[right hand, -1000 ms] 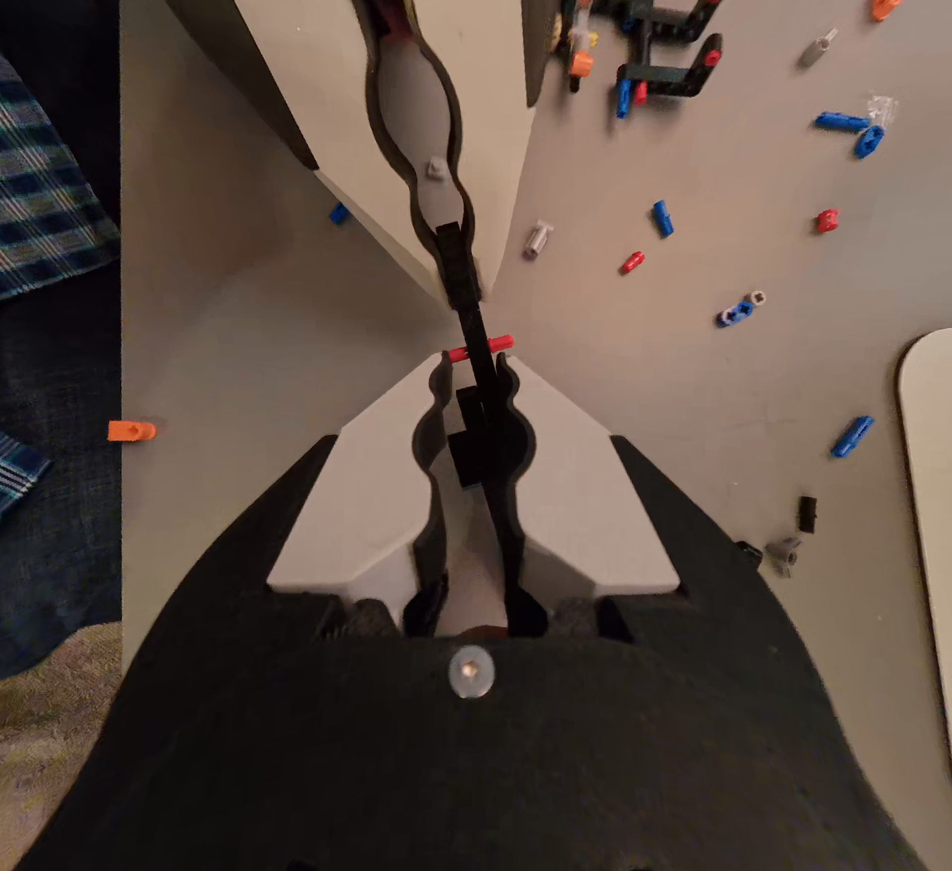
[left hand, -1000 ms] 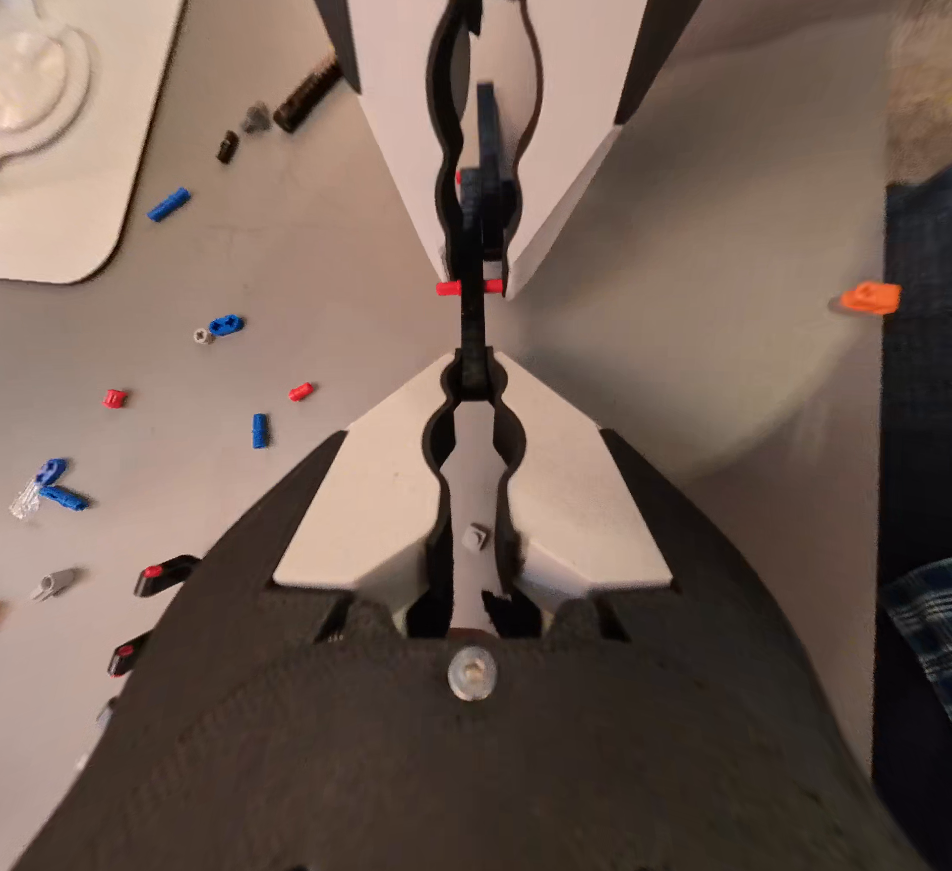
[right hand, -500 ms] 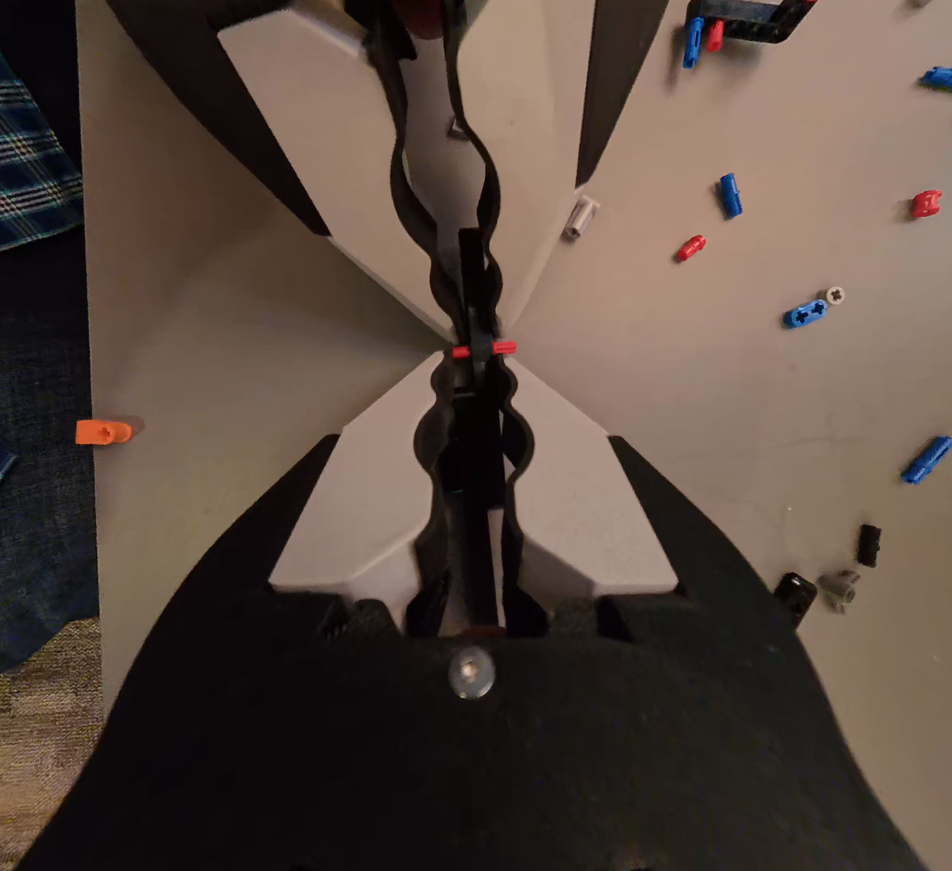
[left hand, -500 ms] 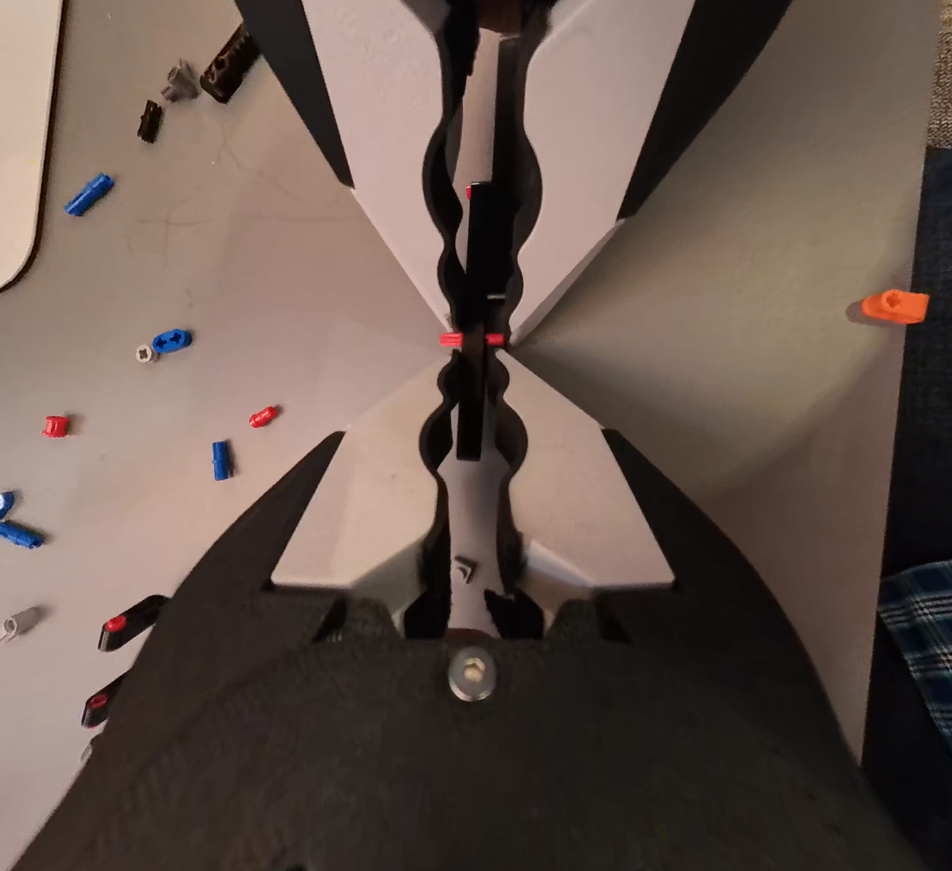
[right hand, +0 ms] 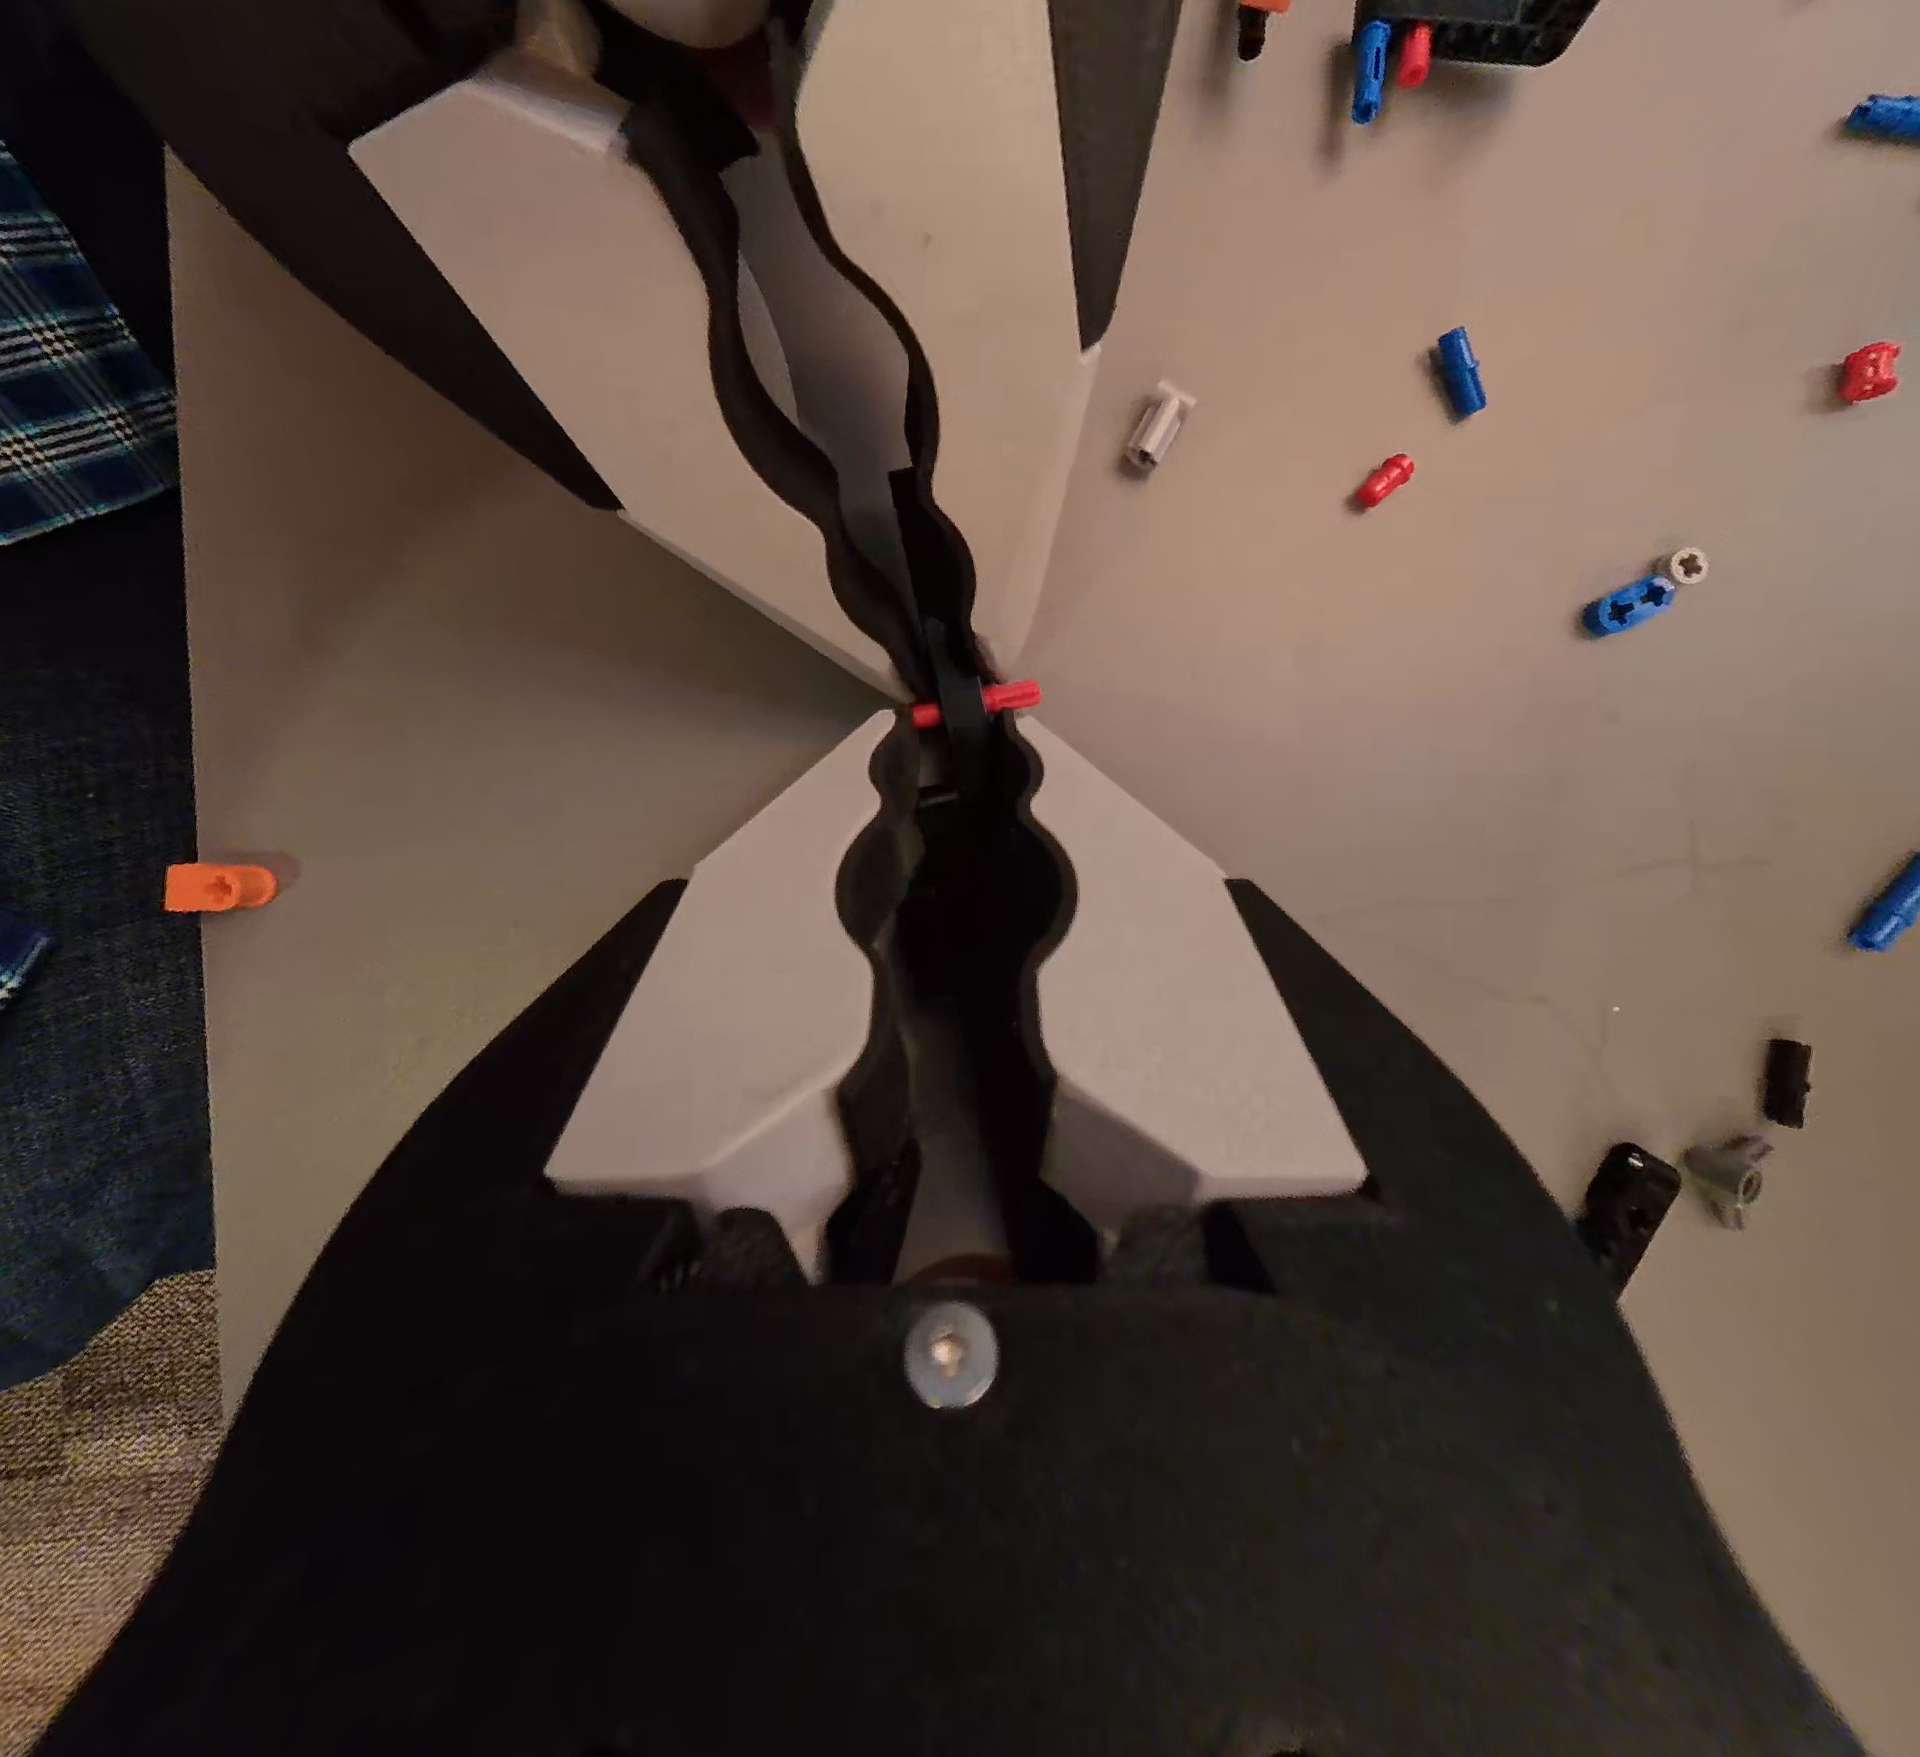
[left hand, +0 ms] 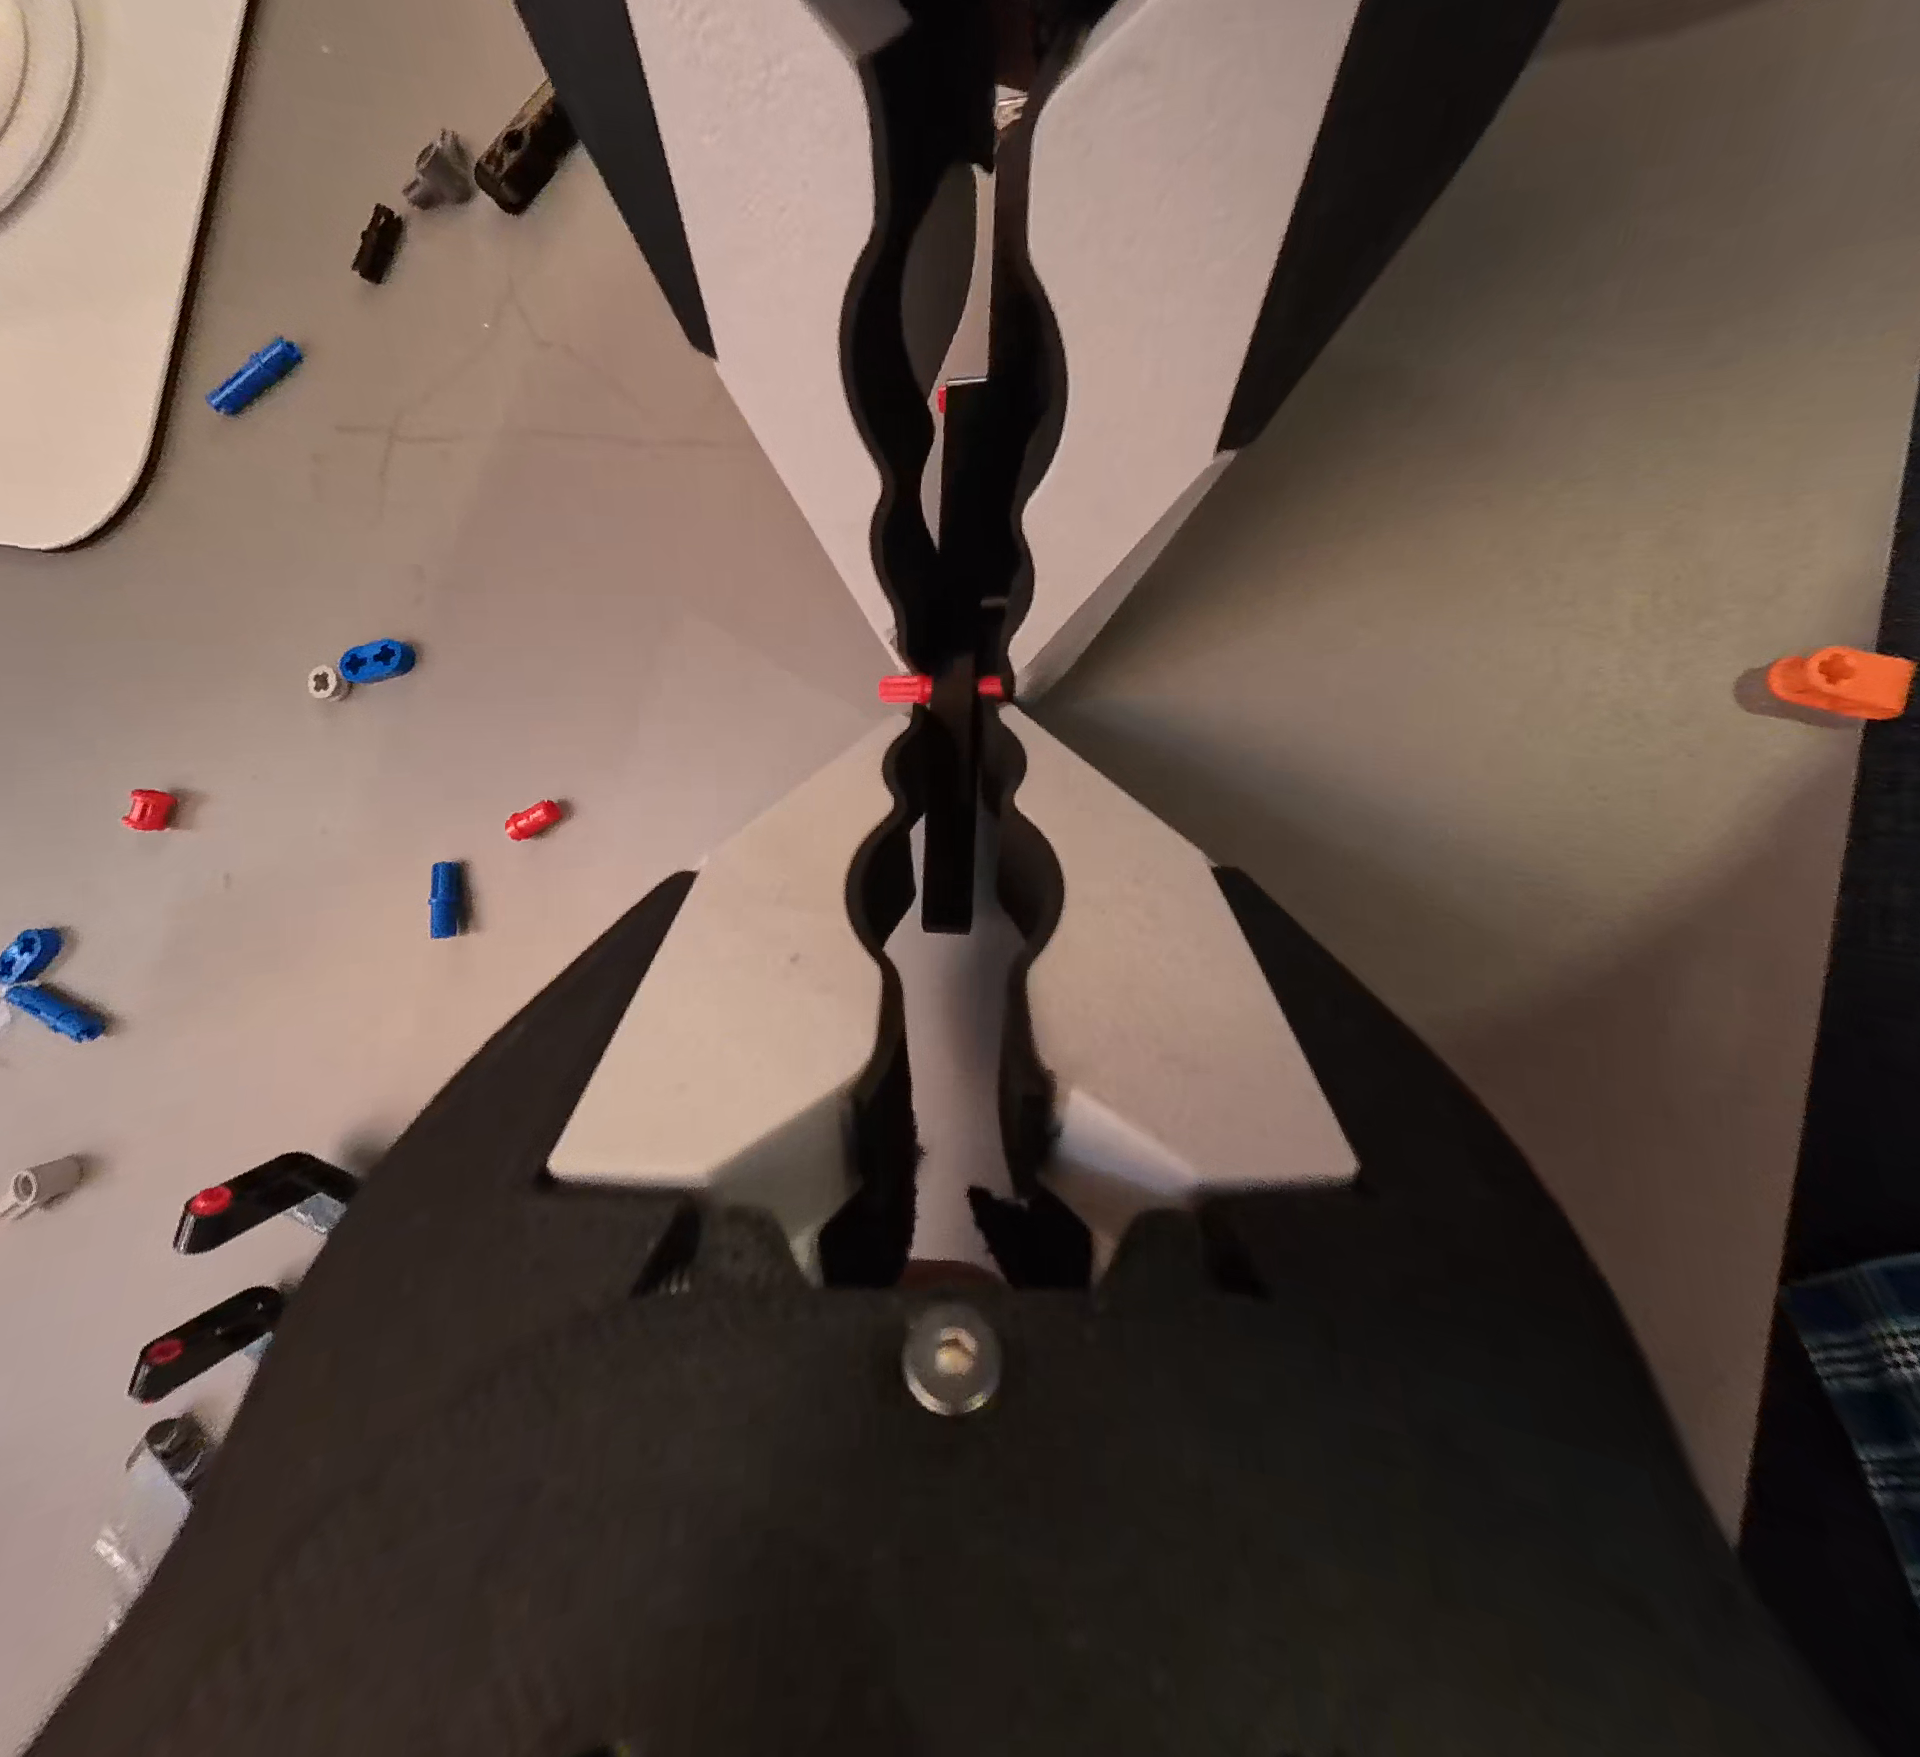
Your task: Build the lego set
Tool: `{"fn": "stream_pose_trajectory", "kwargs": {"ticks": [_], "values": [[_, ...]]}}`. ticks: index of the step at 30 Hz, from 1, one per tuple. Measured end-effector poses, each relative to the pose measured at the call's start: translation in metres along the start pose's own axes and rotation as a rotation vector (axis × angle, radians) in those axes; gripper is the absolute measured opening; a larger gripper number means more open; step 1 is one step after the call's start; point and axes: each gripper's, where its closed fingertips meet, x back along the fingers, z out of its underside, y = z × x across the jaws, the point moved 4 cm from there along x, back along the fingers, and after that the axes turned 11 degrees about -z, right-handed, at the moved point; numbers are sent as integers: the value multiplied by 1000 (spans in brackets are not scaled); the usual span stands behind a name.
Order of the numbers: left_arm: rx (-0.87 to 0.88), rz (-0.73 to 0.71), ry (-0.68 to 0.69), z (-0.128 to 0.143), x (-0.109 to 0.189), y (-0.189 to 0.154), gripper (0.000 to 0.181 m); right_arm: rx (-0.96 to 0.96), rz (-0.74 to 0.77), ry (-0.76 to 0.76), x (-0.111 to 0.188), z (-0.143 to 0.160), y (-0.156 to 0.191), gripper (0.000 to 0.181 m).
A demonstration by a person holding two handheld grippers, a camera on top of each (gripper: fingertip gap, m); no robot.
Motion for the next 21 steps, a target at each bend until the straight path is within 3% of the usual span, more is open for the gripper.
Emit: {"fn": "stream_pose_trajectory", "kwargs": {"ticks": [8,12,16,21], "values": [[-81,-54,-24,1,1,-2,6,-42,-3,-32,0,0,0,12],[-189,-143,-47,0,1,-3,6,-165,-101,-126,11,2,-3,22],[-281,-199,-54,-2,0,-4,6,-303,-157,-207,14,0,-13,7],[-365,-257,-53,-2,-1,-4,6,-425,-267,-265,14,2,-18,9]]}}
